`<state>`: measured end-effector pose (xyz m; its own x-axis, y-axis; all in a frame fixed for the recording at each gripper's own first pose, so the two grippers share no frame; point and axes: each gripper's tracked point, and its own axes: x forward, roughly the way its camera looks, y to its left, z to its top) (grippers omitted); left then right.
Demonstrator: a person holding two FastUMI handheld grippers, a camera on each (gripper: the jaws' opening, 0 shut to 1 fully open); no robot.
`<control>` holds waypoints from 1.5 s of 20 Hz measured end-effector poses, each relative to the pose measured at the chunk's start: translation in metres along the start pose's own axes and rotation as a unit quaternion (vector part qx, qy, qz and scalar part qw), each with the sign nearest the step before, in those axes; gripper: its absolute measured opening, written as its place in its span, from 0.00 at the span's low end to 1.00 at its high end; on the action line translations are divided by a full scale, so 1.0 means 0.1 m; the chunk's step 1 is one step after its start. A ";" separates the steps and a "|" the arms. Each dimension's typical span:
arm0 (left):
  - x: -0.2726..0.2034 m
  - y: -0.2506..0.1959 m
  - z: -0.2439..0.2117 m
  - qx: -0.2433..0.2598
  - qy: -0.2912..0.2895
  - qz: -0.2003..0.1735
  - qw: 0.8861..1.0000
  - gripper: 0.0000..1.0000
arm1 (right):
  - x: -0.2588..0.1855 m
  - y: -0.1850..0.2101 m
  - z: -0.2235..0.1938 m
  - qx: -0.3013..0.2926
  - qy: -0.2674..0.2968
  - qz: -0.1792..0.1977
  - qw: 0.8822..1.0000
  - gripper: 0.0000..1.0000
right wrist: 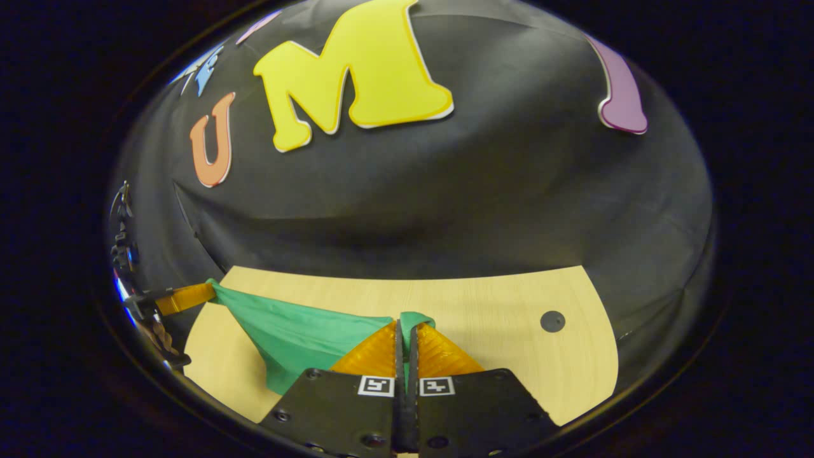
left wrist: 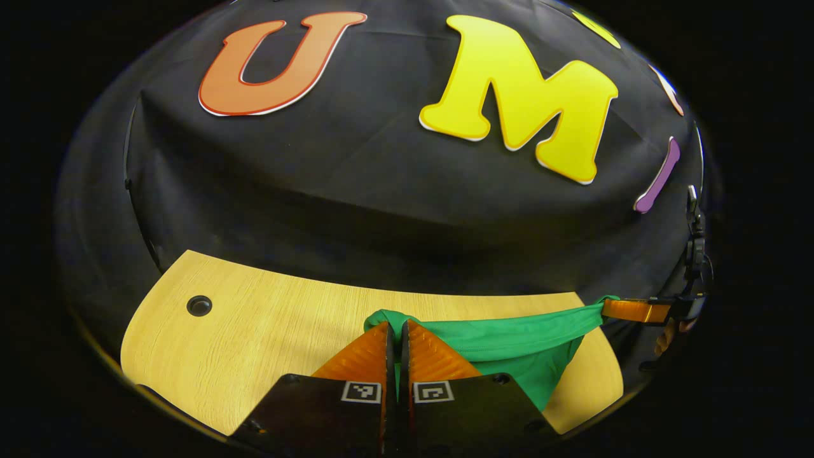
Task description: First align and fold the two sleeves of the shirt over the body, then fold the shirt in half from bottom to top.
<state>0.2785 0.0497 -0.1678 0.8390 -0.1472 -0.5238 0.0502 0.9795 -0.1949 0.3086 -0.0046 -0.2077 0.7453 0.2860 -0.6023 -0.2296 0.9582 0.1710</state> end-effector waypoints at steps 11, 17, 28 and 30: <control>0.56 0.08 -0.39 0.001 0.036 0.034 0.999 0.09 | 0.57 -0.13 -0.30 -0.021 0.024 -0.026 0.999 0.00; 0.60 0.13 -0.48 0.024 0.042 0.060 0.997 0.49 | 0.65 -0.26 -0.38 -0.031 0.009 -0.060 0.998 0.53; -0.54 -0.12 0.00 0.031 -0.044 0.084 0.995 1.00 | -0.50 -0.10 -0.11 -0.023 -0.100 -0.072 0.992 0.97; -0.97 -0.24 0.09 0.044 -0.066 0.082 0.993 1.00 | -0.95 0.06 -0.10 -0.022 -0.124 -0.064 0.990 0.93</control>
<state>0.2011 0.0422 -0.1047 0.9036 0.0280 -0.4275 -0.0495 0.9980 -0.0393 0.2305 -0.0262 -0.1575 0.8995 0.1618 -0.4058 -0.1467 0.9868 0.0684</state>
